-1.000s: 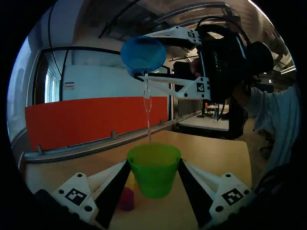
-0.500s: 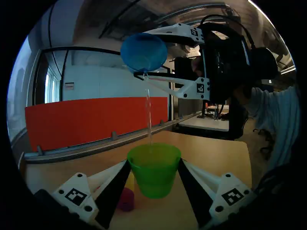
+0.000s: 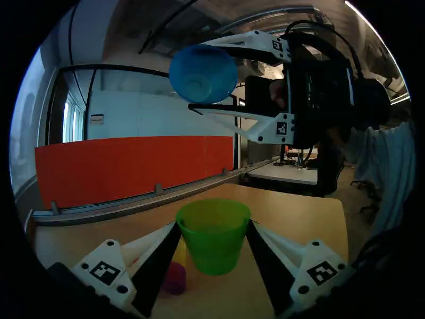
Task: Pour water
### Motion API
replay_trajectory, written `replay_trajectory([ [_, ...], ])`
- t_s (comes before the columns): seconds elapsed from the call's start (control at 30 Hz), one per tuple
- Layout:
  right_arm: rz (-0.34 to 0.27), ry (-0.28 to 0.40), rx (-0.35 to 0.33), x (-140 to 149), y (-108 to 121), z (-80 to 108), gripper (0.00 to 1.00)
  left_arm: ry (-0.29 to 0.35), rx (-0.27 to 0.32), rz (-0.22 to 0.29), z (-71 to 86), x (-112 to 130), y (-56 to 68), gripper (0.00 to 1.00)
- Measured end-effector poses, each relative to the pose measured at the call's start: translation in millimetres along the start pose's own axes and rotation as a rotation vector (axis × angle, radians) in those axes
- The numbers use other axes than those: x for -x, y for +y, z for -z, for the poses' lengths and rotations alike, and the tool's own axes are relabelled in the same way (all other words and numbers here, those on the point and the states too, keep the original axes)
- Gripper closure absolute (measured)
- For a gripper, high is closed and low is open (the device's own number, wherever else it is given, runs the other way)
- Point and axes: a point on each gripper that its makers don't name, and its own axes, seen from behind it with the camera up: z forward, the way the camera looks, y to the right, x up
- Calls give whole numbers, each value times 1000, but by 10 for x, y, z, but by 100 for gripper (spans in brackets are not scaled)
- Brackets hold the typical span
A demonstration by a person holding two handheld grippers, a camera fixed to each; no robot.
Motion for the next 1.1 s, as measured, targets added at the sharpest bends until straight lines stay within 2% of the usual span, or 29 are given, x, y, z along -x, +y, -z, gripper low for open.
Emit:
replay_trajectory([
  [0.4, -22, 9, -2, -11, 4, 40, 9, 1, -3, -3, 9, -6, -7, 14],
  [0.63, -101, 10, -16, -18, -52, 88, 9, 2, -5, -7, 27, -17, -12, 14],
  [0.8, -223, 8, -18, 16, -51, 121, 9, 4, -10, -11, 42, -26, -32, 14],
  [0.9, -330, 4, -15, 60, -36, 150, 9, 6, -13, -15, 50, -41, -43, 15],
  [1.1, -620, 7, -21, 70, -83, 215, 9, 10, -16, -18, 65, -66, -51, 14],
])
